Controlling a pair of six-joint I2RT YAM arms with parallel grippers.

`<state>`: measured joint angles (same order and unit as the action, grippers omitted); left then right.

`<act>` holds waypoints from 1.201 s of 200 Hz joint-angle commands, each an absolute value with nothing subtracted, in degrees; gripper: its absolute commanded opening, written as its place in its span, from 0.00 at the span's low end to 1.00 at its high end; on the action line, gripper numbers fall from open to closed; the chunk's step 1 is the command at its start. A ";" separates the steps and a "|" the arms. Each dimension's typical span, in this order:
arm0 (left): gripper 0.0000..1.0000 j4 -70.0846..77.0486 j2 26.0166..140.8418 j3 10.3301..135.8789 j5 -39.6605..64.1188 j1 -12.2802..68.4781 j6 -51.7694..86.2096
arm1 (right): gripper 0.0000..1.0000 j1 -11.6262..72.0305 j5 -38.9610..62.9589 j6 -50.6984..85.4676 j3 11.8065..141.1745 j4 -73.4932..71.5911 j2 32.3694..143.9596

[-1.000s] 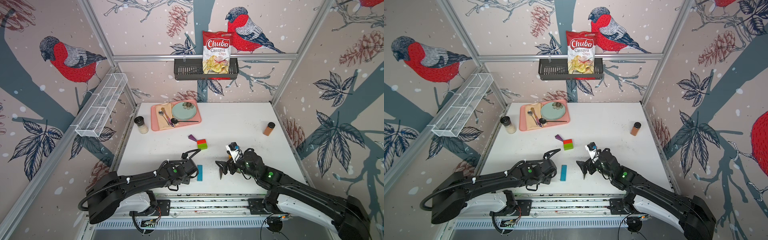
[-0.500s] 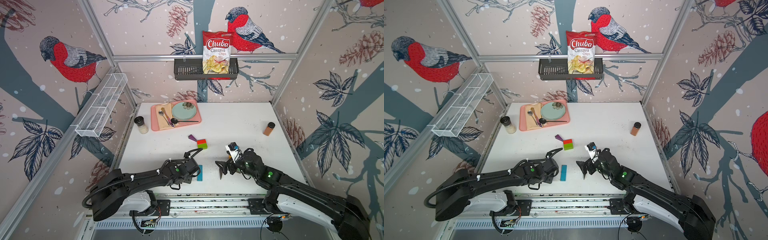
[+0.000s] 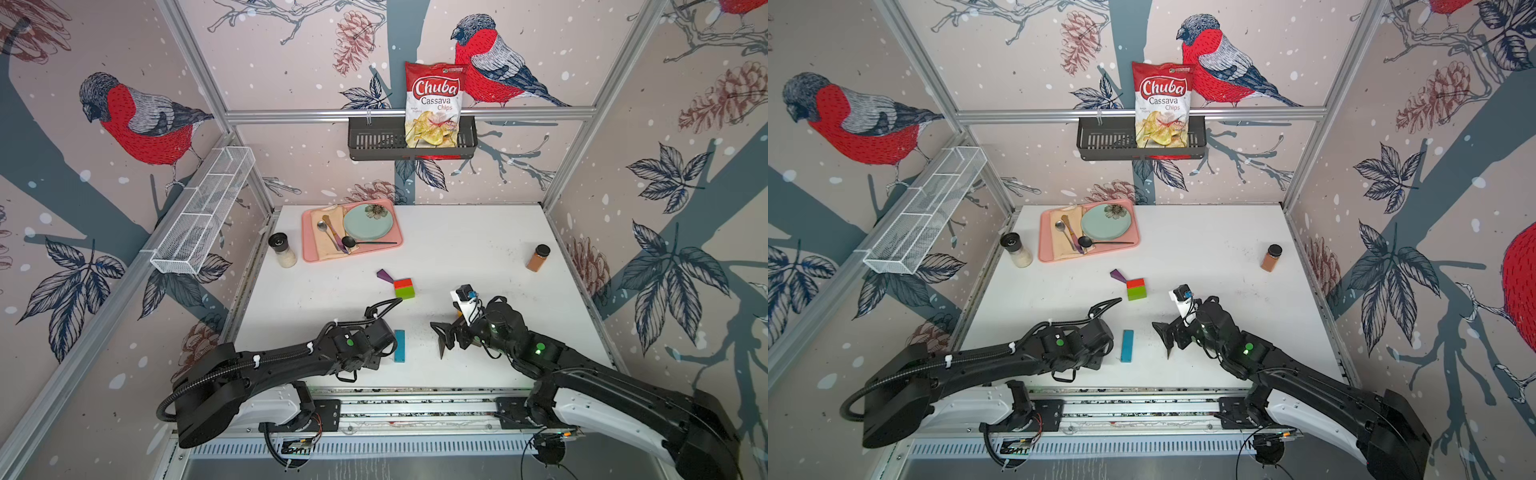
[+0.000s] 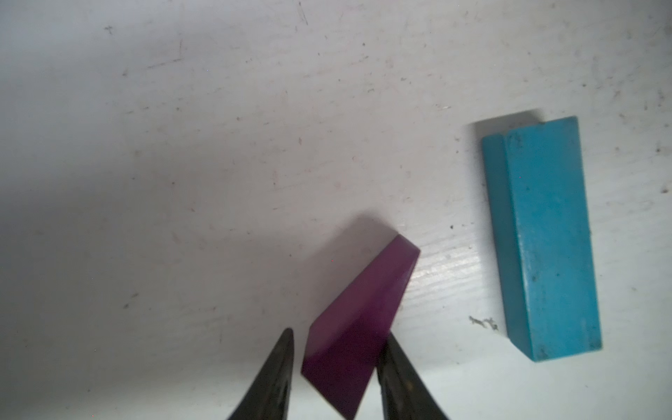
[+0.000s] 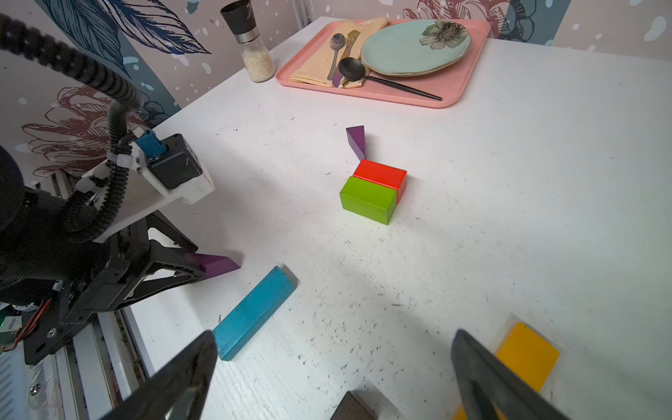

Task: Assemble a small pinwheel with building blocks
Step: Pick up the building block from the center of the board.

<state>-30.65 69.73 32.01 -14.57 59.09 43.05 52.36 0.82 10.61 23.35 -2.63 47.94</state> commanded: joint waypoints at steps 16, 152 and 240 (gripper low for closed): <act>0.36 -30.79 70.56 32.67 -15.43 59.17 42.55 | 1.00 52.25 1.49 10.54 23.82 -3.74 48.10; 0.23 -28.58 71.22 35.51 -14.40 59.07 37.15 | 1.00 49.44 1.71 11.37 24.29 -3.33 47.60; 0.24 -30.76 75.00 49.10 -12.31 49.19 15.54 | 0.99 34.89 4.92 14.09 26.14 -1.18 48.29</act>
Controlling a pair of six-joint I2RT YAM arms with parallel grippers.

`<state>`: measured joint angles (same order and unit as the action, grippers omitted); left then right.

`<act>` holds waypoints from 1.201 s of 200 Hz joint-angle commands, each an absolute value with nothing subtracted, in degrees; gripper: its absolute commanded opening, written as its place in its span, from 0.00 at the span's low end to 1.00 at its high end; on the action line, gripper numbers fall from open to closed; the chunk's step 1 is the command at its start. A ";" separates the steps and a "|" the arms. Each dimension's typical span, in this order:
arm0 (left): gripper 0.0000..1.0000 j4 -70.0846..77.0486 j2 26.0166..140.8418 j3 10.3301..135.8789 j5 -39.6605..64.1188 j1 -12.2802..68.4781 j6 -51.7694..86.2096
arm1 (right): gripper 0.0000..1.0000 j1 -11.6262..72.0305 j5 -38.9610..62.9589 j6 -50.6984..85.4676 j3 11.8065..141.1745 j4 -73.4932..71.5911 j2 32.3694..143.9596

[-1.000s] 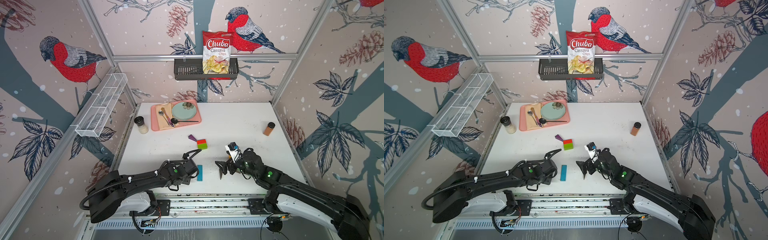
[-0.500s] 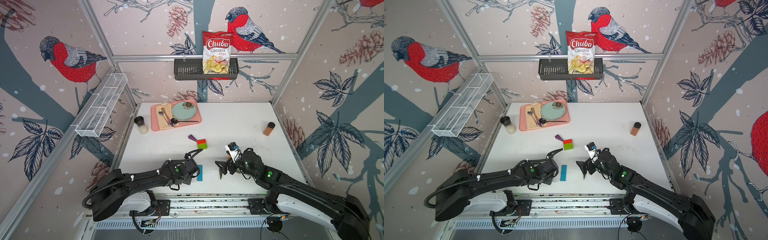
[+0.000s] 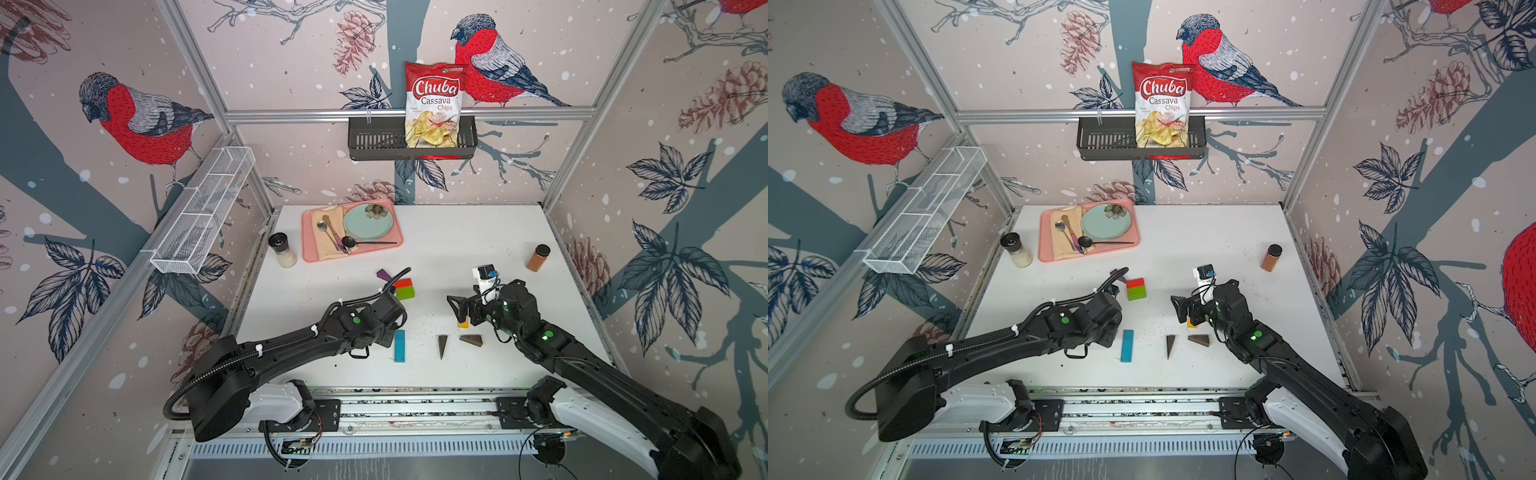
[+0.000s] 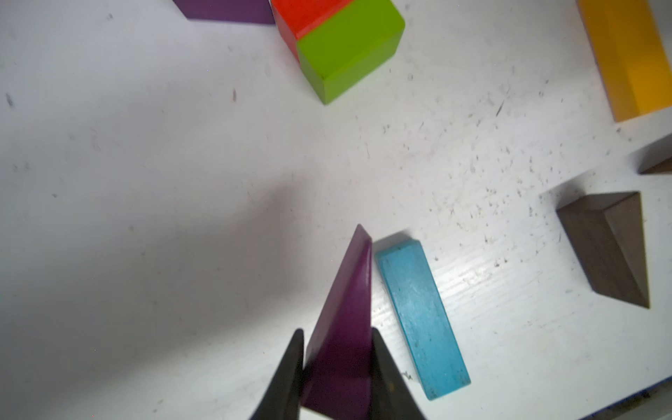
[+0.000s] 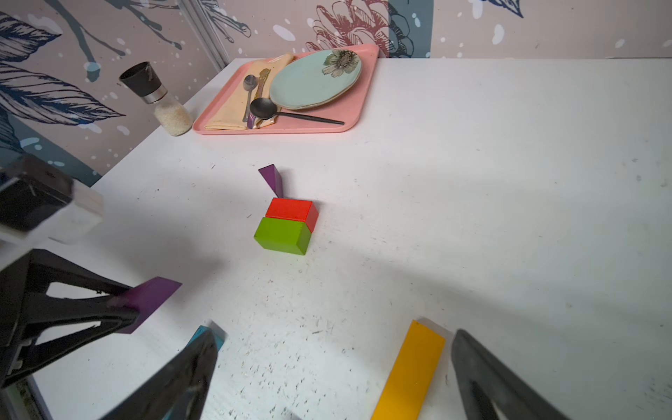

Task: Assemble a small pinwheel with building blocks
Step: Pick up the building block from the center of the board, then assemble the building block at the center of the board.

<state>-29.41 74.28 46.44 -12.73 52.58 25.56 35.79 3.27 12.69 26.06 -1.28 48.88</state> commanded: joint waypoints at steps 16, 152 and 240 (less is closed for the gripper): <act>0.24 -29.05 75.38 50.04 -9.52 45.60 10.08 | 1.00 34.89 5.17 14.09 25.75 -1.52 47.81; 0.23 -18.14 90.25 52.73 2.96 33.22 -19.04 | 0.99 31.53 10.16 13.00 25.58 -4.64 47.61; 0.22 -16.93 94.26 53.84 4.60 32.59 -21.62 | 1.00 29.64 12.71 12.90 25.63 -5.00 48.62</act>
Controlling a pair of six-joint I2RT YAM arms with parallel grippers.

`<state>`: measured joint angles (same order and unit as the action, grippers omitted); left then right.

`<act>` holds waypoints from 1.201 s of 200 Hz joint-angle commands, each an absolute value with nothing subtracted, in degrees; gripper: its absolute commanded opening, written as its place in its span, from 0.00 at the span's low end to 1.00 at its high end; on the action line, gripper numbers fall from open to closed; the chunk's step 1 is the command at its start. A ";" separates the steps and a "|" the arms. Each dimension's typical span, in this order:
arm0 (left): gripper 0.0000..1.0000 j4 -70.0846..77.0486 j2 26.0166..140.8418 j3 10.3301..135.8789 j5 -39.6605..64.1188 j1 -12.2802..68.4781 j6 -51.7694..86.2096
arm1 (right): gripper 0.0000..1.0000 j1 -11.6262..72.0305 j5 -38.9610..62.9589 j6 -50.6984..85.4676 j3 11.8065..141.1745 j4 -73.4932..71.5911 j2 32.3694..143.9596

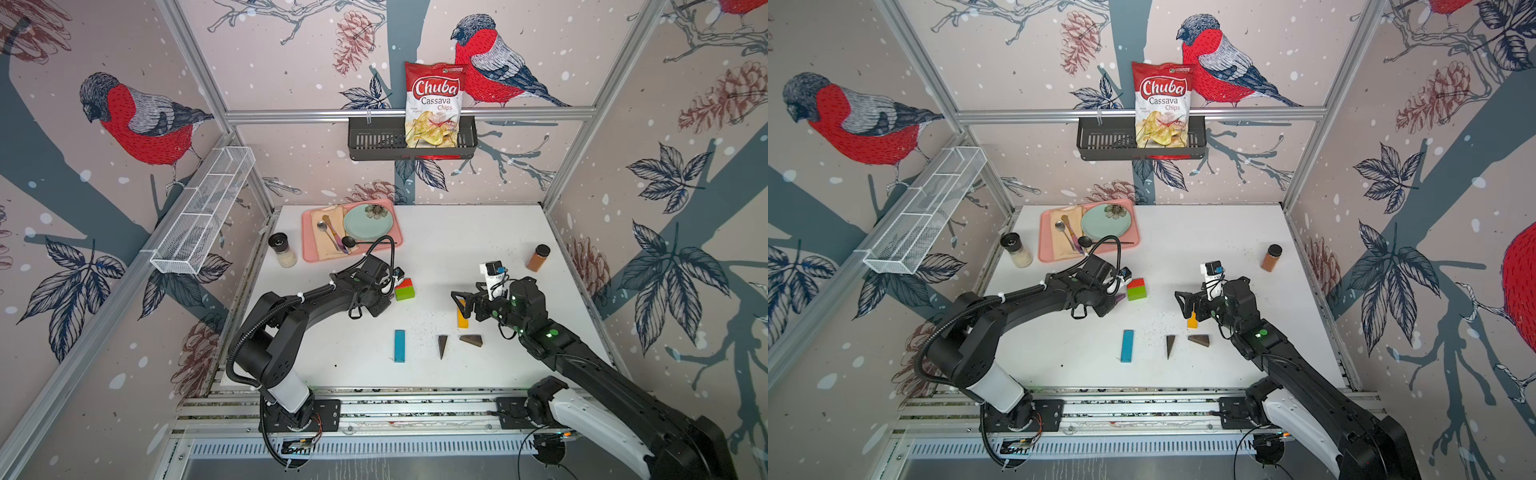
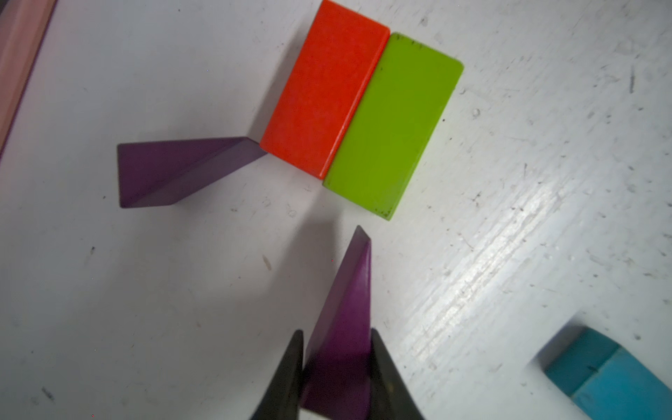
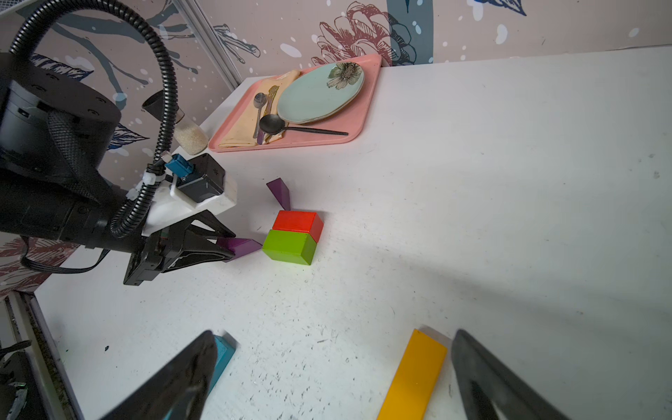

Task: Assemble a small pinwheel with building blocks
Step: Assemble the building block at the center of the board.

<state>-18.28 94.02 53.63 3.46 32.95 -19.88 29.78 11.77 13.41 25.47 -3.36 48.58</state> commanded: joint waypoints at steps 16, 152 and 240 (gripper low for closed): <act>0.22 -16.63 94.30 53.83 5.02 32.37 -21.17 | 1.00 29.67 12.75 12.92 25.66 -4.92 48.60; 0.22 -17.38 95.60 54.33 6.76 32.01 -19.89 | 1.00 29.64 12.70 13.00 25.49 -4.47 47.73; 0.22 -17.47 96.15 54.84 6.50 32.00 -20.48 | 1.00 29.65 12.65 12.99 25.40 -4.39 47.53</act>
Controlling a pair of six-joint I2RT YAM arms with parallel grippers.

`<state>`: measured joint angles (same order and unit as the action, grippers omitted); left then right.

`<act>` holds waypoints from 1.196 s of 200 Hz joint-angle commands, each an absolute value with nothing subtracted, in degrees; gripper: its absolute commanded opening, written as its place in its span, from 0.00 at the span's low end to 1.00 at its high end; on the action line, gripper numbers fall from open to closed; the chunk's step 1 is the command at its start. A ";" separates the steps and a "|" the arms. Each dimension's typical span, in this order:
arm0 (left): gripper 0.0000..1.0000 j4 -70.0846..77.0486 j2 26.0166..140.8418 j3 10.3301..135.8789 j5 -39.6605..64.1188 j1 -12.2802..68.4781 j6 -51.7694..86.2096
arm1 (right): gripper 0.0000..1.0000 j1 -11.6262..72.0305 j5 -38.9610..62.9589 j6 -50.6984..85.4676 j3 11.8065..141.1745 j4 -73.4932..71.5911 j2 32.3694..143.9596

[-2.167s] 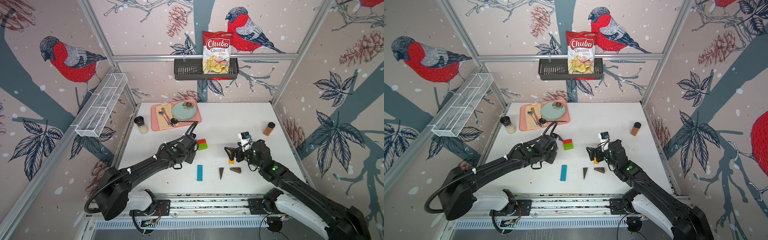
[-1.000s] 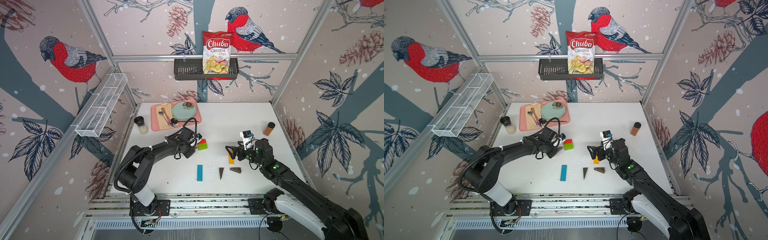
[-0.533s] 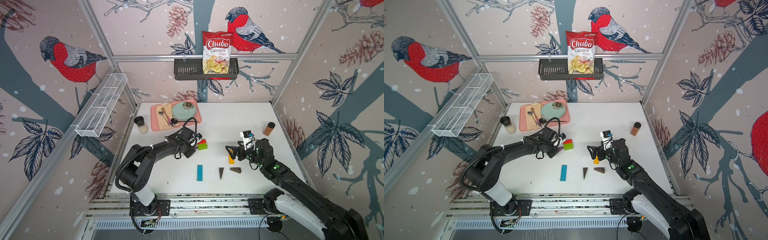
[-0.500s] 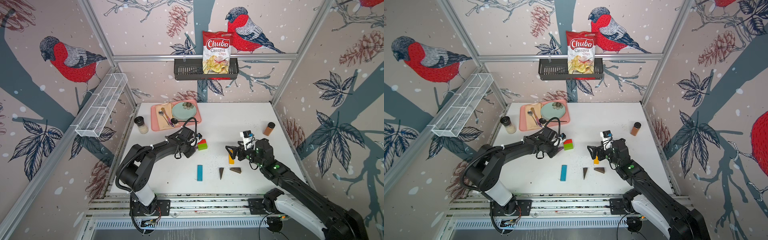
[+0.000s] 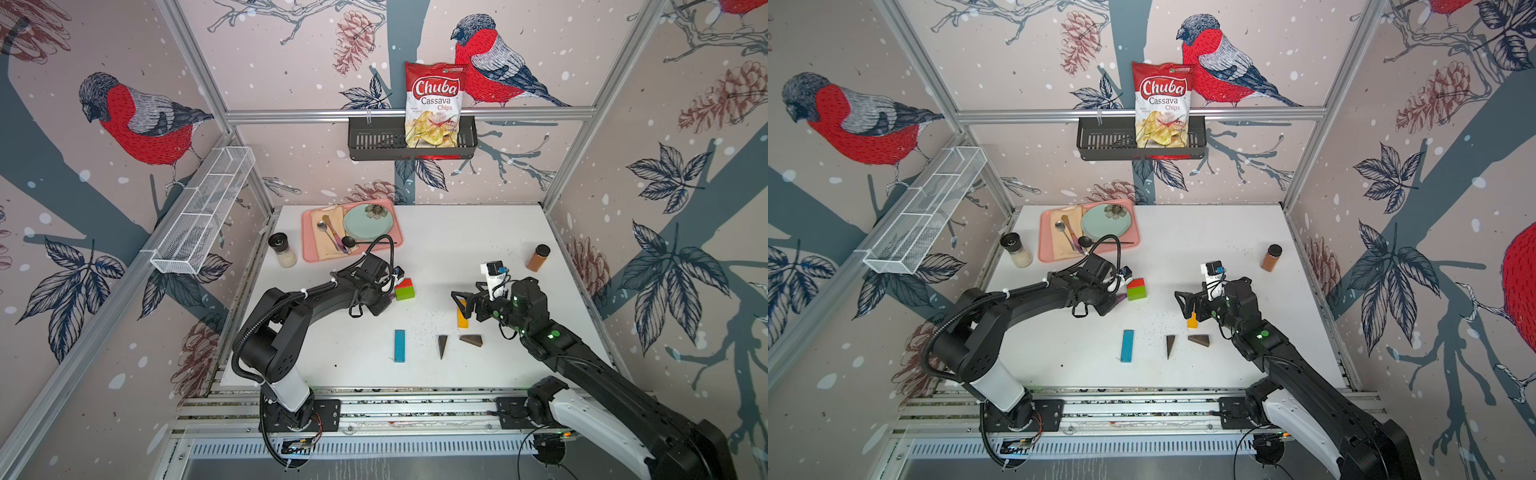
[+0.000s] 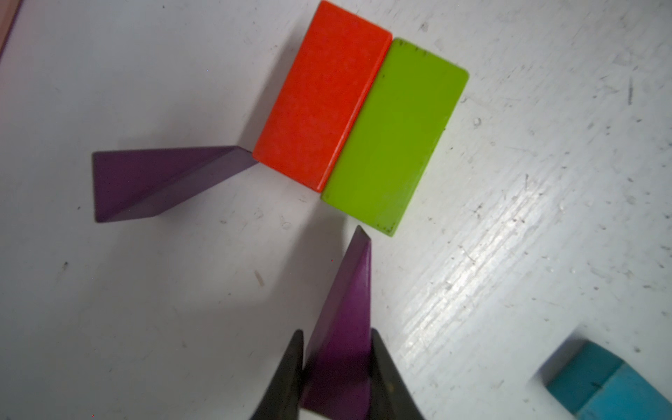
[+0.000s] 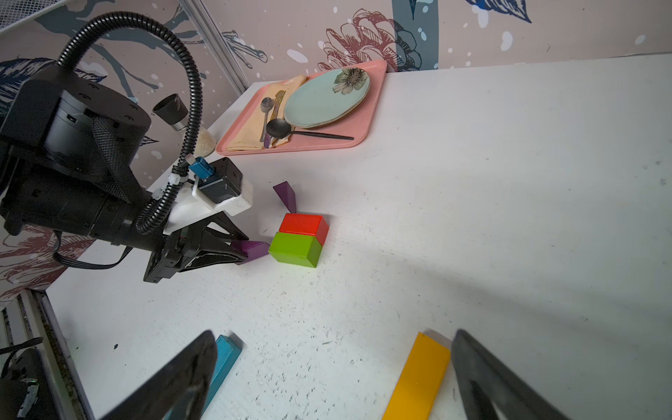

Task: Assemble a small pinwheel with building blocks
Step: Assemble the building block at the center of the board.

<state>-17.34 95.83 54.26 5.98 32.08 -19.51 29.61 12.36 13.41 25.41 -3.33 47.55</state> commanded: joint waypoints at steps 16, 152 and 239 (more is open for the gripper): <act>0.21 -17.49 96.24 55.01 6.41 31.92 -20.48 | 1.00 29.66 12.58 13.00 25.41 -4.31 47.46; 0.20 -17.95 96.33 55.54 5.84 31.48 -20.74 | 0.99 29.70 12.42 13.01 25.31 -4.13 47.24; 0.21 -19.06 95.92 54.57 6.13 31.21 -21.18 | 0.99 29.77 12.51 13.01 25.18 -4.31 47.11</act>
